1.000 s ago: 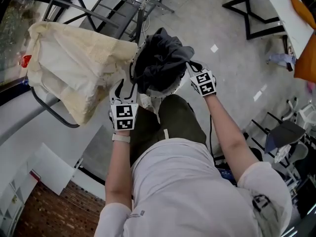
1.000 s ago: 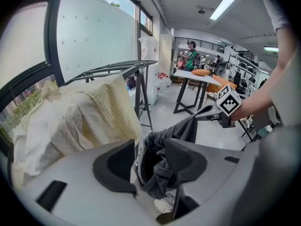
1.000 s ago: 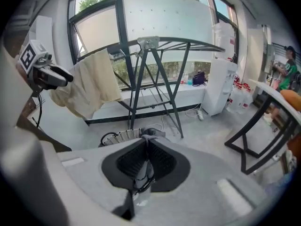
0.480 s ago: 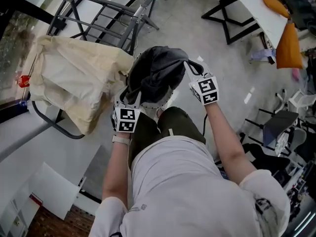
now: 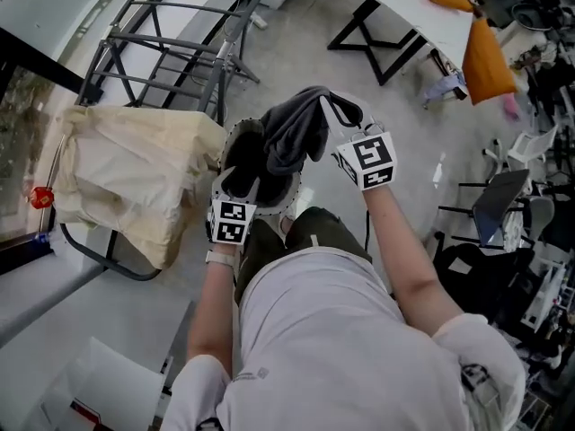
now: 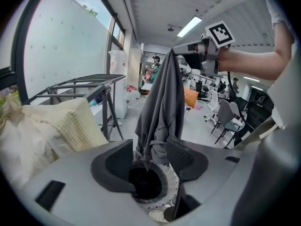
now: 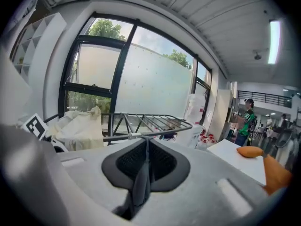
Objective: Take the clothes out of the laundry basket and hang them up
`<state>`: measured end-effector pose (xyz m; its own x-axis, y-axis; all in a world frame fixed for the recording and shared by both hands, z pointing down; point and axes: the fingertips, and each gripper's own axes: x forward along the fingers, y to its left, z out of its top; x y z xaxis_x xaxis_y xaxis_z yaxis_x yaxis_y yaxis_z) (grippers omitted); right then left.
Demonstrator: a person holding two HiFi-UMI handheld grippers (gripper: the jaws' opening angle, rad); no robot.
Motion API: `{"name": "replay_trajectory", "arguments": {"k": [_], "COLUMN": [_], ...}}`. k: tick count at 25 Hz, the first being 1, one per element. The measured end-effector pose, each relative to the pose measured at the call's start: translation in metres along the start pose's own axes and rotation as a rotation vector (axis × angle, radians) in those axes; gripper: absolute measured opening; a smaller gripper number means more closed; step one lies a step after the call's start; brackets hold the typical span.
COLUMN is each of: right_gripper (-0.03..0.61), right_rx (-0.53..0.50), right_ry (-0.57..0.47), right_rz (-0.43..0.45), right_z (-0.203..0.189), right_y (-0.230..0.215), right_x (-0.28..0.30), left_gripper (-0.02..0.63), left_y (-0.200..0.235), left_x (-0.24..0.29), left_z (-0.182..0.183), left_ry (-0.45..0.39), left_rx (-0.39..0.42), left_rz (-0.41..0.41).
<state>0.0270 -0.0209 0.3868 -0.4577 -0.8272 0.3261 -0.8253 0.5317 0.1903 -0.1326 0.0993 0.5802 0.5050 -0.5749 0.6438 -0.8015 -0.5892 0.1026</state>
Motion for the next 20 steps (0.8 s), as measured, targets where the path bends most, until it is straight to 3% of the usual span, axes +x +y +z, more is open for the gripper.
{"name": "replay_trajectory", "arguments": {"k": [10,18,19,20], "right_gripper": [0.023,0.023,0.023,0.023], "right_rx": [-0.032,-0.006,-0.002,0.003], "right_ry": [-0.131,-0.197,-0.202,-0.207], "right_rz": [-0.167,-0.25,-0.259,-0.268], "right_z": [0.09,0.116,0.116,0.116], "right_y": [-0.019,-0.026,-0.03,-0.033], "right_x": [-0.063,-0.113,-0.12,-0.127], "left_gripper": [0.242,0.241,0.223,0.161], "left_y": [-0.098,-0.116,-0.115,-0.113], "left_x": [0.04,0.05,0.05,0.048], "left_z": [0.019,0.032,0.032,0.032], "left_ry": [-0.011,-0.017,-0.012,-0.009], "left_rx": [0.072,0.1,0.107,0.115], "left_rz": [-0.238,-0.178,-0.166,-0.15]}}
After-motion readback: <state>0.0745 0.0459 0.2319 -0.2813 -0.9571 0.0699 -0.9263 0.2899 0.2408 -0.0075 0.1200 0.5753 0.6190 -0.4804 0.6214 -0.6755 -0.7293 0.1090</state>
